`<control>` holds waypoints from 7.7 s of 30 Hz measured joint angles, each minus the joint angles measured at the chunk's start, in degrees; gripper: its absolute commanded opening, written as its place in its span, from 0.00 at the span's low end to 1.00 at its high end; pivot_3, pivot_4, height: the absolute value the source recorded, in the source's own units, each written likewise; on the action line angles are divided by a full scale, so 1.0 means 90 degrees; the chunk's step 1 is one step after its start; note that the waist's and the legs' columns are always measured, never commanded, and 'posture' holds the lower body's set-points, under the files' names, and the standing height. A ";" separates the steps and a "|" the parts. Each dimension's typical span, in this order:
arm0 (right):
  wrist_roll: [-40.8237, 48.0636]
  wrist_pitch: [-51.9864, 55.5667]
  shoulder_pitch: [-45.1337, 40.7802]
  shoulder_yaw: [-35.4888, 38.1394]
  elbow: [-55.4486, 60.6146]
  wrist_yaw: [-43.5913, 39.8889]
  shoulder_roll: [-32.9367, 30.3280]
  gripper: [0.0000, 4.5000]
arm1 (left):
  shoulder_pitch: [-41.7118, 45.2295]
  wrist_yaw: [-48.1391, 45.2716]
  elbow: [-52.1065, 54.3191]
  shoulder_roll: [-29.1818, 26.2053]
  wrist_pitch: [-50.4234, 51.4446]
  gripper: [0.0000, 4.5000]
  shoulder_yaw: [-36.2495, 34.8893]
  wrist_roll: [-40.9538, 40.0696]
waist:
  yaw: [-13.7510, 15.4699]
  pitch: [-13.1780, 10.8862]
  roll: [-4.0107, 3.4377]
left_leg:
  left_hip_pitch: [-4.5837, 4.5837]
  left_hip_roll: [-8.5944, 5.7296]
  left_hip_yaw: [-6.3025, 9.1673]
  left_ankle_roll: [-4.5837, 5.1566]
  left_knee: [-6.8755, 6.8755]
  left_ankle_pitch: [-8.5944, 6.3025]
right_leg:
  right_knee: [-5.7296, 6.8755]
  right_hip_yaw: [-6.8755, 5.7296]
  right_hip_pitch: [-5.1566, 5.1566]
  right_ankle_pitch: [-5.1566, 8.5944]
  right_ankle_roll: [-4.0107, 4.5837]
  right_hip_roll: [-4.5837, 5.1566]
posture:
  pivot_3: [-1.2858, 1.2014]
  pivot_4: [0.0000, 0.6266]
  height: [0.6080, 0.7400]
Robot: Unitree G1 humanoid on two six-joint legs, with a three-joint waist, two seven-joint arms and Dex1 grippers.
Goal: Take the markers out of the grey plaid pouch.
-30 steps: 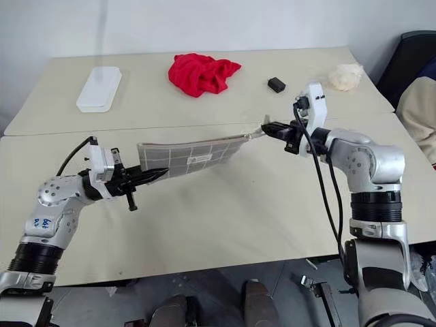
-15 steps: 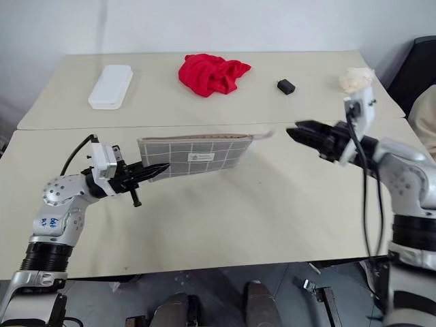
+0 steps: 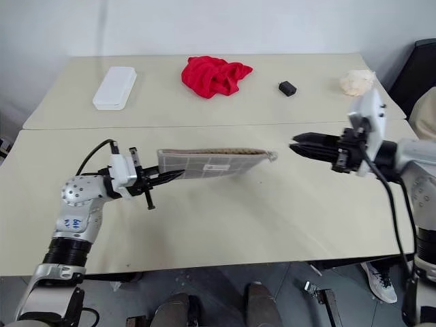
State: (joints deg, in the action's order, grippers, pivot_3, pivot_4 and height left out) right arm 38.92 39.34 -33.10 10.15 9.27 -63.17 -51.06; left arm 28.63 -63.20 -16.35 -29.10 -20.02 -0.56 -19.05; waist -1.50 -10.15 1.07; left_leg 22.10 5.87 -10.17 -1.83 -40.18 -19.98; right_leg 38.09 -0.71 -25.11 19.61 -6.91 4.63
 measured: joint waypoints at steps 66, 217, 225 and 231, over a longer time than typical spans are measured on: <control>-0.2909 -0.5999 -0.0632 -0.1915 -0.1472 -0.0491 0.1769 0.01 | -0.0008 -0.0091 -0.0048 0.0153 0.0083 0.00 -0.0013 0.0110 | -0.0029 0.0000 0.0000 | -0.0002 0.0005 0.0005 0.0005 -0.0050 -0.0002 | 0.0043 -0.0004 0.0007 -0.0002 -0.0004 0.0001 | 0.52 0.24 1.00; -0.1206 -0.1438 -0.0746 -0.1331 0.0257 -0.0206 0.0372 0.07 | -0.0211 0.0145 0.0225 0.0190 0.0350 0.00 -0.0021 0.0130 | 0.0157 0.0004 -0.0021 | 0.0002 0.0005 0.0024 0.0026 -0.0062 -0.0010 | -0.0032 -0.0006 0.0048 -0.0044 -0.0012 -0.0007 | 0.52 0.24 1.00; -0.1948 -0.1434 -0.0997 -0.1961 0.0133 0.0047 0.0634 0.01 | -0.0209 0.0157 0.0219 0.0217 0.0351 0.00 -0.0007 0.0138 | 0.0149 0.0004 -0.0021 | 0.0002 0.0005 0.0023 0.0026 -0.0062 -0.0010 | -0.0032 -0.0008 0.0048 -0.0044 -0.0011 -0.0007 | 0.52 0.24 1.00; -0.2588 -0.1585 -0.1012 -0.2548 -0.0180 -0.0013 0.0687 0.01 | -0.0209 0.0172 0.0215 0.0272 0.0351 0.00 0.0005 0.0144 | 0.0137 0.0004 -0.0021 | 0.0001 0.0005 0.0022 0.0025 -0.0062 -0.0010 | -0.0031 -0.0008 0.0046 -0.0044 -0.0011 -0.0007 | 0.52 0.24 1.00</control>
State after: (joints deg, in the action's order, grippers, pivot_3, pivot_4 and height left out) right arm 15.63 25.07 -42.21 -12.78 7.65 -63.29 -44.88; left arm 26.74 -61.65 -14.42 -26.65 -16.86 -0.51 -17.76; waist -0.27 -10.11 0.88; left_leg 22.11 5.91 -9.97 -1.60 -40.74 -20.08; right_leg 37.81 -0.79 -24.69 19.21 -7.01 4.57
